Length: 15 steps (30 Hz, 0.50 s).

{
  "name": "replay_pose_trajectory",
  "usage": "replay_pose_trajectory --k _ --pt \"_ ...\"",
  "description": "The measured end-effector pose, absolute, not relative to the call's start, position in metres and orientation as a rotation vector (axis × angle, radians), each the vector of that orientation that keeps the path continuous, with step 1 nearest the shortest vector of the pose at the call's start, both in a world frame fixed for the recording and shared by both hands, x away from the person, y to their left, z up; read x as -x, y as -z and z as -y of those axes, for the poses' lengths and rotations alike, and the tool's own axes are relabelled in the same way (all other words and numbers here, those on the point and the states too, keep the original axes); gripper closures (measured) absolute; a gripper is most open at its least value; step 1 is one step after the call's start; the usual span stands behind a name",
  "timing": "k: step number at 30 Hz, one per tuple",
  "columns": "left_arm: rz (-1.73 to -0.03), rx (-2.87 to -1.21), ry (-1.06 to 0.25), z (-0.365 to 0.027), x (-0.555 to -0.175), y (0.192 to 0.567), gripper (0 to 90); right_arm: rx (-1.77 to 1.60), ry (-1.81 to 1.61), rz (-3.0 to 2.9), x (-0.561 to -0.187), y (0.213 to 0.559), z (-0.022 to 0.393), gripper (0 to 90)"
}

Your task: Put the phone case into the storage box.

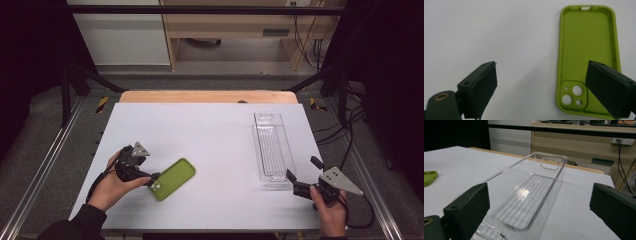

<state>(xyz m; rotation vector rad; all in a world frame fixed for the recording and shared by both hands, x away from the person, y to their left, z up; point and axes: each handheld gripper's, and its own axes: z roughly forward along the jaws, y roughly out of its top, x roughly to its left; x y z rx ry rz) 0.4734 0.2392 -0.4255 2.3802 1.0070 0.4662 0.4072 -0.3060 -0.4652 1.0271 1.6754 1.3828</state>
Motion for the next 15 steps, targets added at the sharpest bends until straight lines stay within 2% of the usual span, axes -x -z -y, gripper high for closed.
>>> replay_pose_trajectory --k 6,9,10,13,14,15 --pt "-1.002 -2.446 -0.417 -0.240 -0.472 0.437 13.8 -1.024 -1.380 -1.677 -0.407 0.465 0.306 3.3" --pt "-1.008 -2.463 -0.384 -0.241 -0.472 0.440 21.6 -1.026 -1.379 -1.677 -0.407 0.465 0.306 3.2" --pt "-1.003 -2.474 -0.365 -0.242 -0.471 0.441 21.6 -1.024 -1.379 -1.676 -0.407 0.465 0.306 3.2" --pt "-1.004 -2.489 -0.321 -0.243 -0.471 0.443 31.9 -1.023 -1.377 -1.677 -0.407 0.465 0.306 3.2" --pt "-1.006 -2.493 -0.307 -0.243 -0.471 0.444 39.4 -1.023 -1.376 -1.678 -0.407 0.465 0.306 3.2" --pt "-1.006 -2.499 -0.295 -0.243 -0.470 0.444 39.4 -1.023 -1.376 -1.678 -0.407 0.465 0.306 3.2"
